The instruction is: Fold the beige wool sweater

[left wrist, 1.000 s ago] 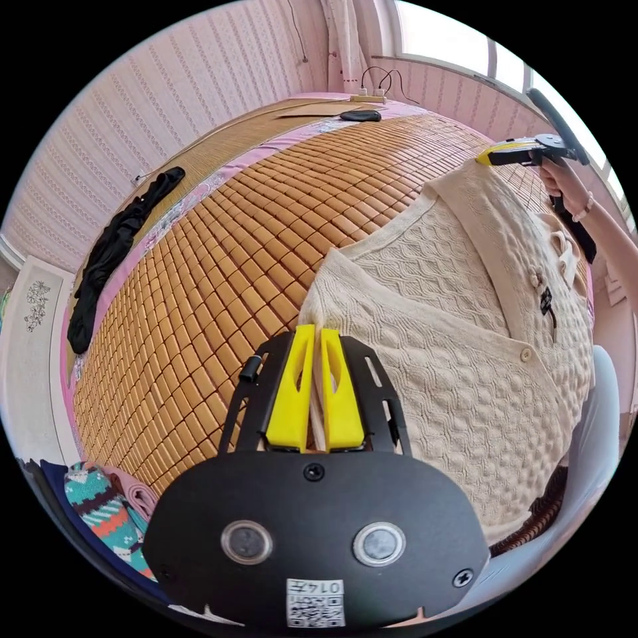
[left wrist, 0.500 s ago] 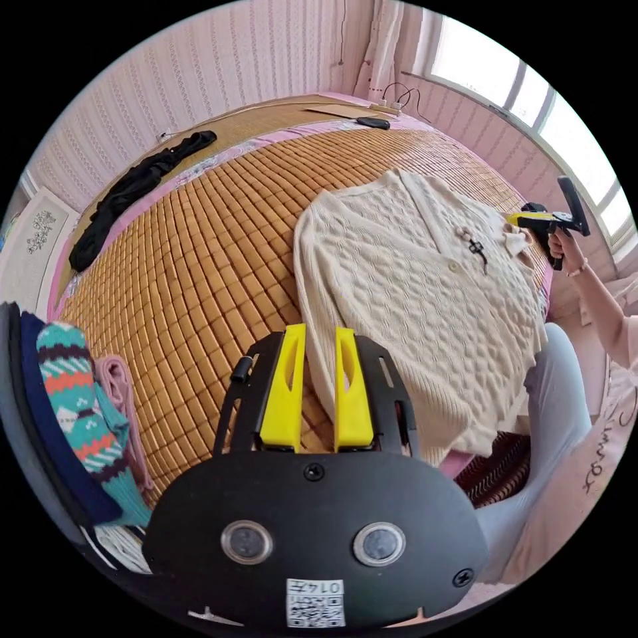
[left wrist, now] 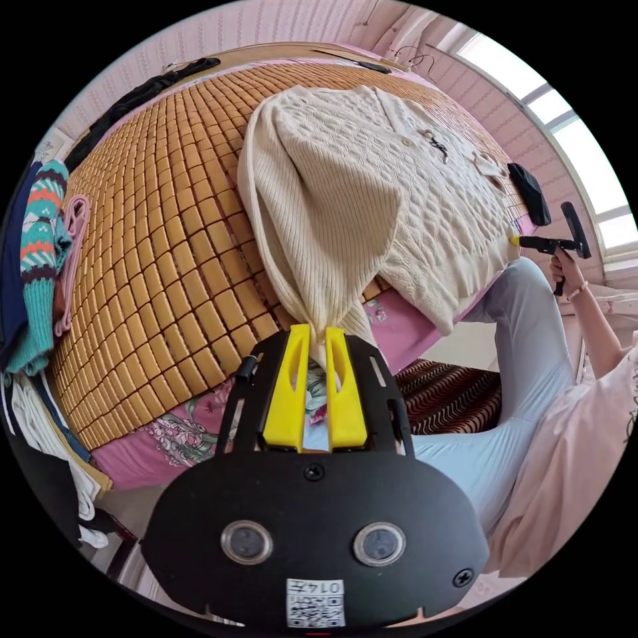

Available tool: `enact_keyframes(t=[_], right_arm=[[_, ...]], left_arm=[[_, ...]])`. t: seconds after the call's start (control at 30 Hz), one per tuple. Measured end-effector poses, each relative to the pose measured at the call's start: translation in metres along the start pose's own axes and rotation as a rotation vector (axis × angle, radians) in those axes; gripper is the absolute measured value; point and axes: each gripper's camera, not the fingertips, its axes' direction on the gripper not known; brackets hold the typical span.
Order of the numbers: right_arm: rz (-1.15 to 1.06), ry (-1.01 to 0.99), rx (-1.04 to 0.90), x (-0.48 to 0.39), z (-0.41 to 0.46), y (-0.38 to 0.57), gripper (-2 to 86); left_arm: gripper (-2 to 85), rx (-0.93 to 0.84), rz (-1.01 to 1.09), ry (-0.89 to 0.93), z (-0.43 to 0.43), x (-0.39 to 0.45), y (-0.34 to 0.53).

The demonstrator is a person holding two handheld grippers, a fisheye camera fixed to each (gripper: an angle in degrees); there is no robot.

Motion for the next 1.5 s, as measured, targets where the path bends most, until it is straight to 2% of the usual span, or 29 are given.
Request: enact_keyframes(t=[0.13,0.23,0.33,0.4,0.43,0.57,0.67,0.8,0.93,1.1,1.23,1.3,1.4,1.5], right_arm=[[-0.018,0.033,0.013,-0.001,-0.01,-0.001,0.2],[-0.029,0.051,0.014,-0.004,-0.012,-0.005,0.1],[-0.039,0.098,-0.004,-0.012,-0.005,-0.011,0.1],[-0.036,0.111,-0.019,-0.017,-0.001,-0.015,0.3],[-0.038,0.126,-0.027,-0.02,-0.002,-0.017,0.4],[-0.066,0.218,-0.019,-0.036,-0.013,-0.021,0.7],[-0.143,0.254,-0.004,-0.058,-0.019,-0.028,1.1],[-0.369,0.102,0.007,-0.119,0.0,-0.045,2.4],[-0.661,-0.008,-0.071,-0.211,0.051,-0.058,5.8],[-0.865,0.034,-0.179,-0.279,0.1,-0.054,7.2],[-0.87,0.128,-0.306,-0.285,0.139,-0.045,5.5],[-0.896,0.159,-0.306,-0.286,0.149,-0.035,5.0],[-0.914,0.183,-0.268,-0.287,0.147,-0.027,4.4],[-0.887,0.138,-0.359,-0.28,0.154,-0.027,4.2]], left_arm=[[0.0,0.044,-0.05,-0.031,-0.027,-0.012,0.019],[-0.4,0.058,-0.048,-0.173,-0.06,-0.027,0.029],[-0.7,0.036,-0.047,-0.375,-0.075,-0.05,0.028],[-0.4,0.027,-0.165,-0.628,-0.071,-0.073,0.032],[-0.3,0.023,-0.181,-0.649,-0.07,-0.077,0.035],[1.5,0.137,-0.273,-0.497,-0.065,-0.088,0.08],[5.0,0.143,-0.364,-0.404,-0.049,-0.098,0.116],[7.0,0.087,-0.447,-0.281,-0.013,-0.115,0.143],[2.3,0.14,-0.448,-0.174,-0.008,-0.127,0.156],[1.3,0.229,-0.499,-0.147,-0.036,-0.158,0.171],[2.6,0.193,-0.479,-0.125,-0.031,-0.179,0.163],[3.6,0.075,-0.479,-0.128,-0.003,-0.188,0.157],[4.5,0.148,-0.512,-0.156,-0.007,-0.185,0.167],[4.4,0.195,-0.522,-0.272,-0.022,-0.174,0.186]])
